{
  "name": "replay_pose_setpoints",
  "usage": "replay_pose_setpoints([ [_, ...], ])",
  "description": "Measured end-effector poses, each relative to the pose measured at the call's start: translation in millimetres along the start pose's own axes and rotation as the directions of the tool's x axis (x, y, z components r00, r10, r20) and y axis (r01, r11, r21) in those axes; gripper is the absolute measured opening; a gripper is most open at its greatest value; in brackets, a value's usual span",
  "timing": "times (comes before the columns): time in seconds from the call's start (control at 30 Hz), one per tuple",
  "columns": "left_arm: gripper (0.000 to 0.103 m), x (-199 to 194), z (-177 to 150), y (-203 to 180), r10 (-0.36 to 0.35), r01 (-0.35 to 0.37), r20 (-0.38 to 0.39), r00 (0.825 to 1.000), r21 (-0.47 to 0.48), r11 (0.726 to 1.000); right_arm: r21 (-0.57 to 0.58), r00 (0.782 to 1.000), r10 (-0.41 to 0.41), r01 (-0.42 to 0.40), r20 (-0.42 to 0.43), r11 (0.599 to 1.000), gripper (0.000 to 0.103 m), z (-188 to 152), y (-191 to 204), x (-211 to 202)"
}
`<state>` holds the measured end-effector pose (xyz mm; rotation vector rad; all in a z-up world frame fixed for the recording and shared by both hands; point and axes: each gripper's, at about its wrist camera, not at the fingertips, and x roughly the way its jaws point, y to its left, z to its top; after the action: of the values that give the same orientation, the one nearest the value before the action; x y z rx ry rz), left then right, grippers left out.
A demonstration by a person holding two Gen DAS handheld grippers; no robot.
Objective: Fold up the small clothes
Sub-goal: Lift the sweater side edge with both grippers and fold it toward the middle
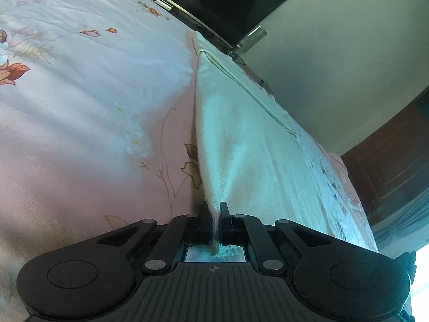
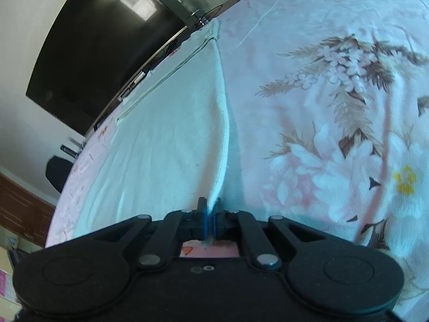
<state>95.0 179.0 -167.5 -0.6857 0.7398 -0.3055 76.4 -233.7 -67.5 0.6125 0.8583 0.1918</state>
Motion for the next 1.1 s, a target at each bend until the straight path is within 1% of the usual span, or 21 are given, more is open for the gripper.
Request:
replay_pose_setpoints([
  [0.07, 0.004, -7, 3, -4, -0.02, 0.021, 0.023, 1.0, -0.018, 1.0, 0.003, 1.0, 0.007, -0.007, 0.005, 1.0, 0.005, 0, 1, -4],
  [0.13, 0.004, -17, 11, -12, -0.053, 0.053, 0.058, 0.997, -0.01, 0.999, -0.01, 0.999, 0.032, -0.032, 0.029, 0.999, 0.005, 5, 6, -13],
  [0.27, 0.004, -26, 31, -30, -0.075, 0.073, 0.097, 0.992, 0.028, 0.997, -0.095, 0.996, 0.063, -0.056, 0.065, 0.994, 0.005, 23, 29, -30],
  [0.4, 0.004, -34, 49, -44, -0.114, 0.112, 0.13, 0.985, 0.024, 0.993, -0.157, 0.993, 0.08, -0.065, 0.086, 0.985, 0.005, 41, 50, -37],
  [0.57, 0.004, -41, 88, -61, -0.164, 0.162, 0.172, 0.971, 0.025, 0.986, -0.224, 0.983, 0.105, -0.069, 0.151, 0.972, 0.005, 69, 78, -50],
  [0.67, 0.004, -39, 119, -68, -0.192, 0.192, 0.201, 0.961, 0.02, 0.981, -0.251, 0.972, 0.128, -0.075, 0.198, 0.965, 0.005, 95, 97, -55],
  [0.77, 0.004, -26, 153, -82, -0.199, 0.192, 0.215, 0.956, 0.053, 0.98, -0.278, 0.962, 0.15, -0.083, 0.229, 0.957, 0.005, 126, 112, -52],
  [0.9, 0.004, 8, 199, -102, -0.194, 0.177, 0.221, 0.956, 0.096, 0.98, -0.286, 0.952, 0.154, -0.075, 0.265, 0.955, 0.005, 172, 124, -33],
  [0.97, 0.004, 31, 221, -108, -0.181, 0.161, 0.221, 0.958, 0.104, 0.981, -0.28, 0.949, 0.152, -0.071, 0.277, 0.957, 0.005, 198, 125, -18],
  [1.1, 0.004, 90, 265, -107, -0.141, 0.125, 0.206, 0.968, 0.087, 0.988, -0.261, 0.954, 0.136, -0.063, 0.268, 0.963, 0.005, 250, 119, 27],
])
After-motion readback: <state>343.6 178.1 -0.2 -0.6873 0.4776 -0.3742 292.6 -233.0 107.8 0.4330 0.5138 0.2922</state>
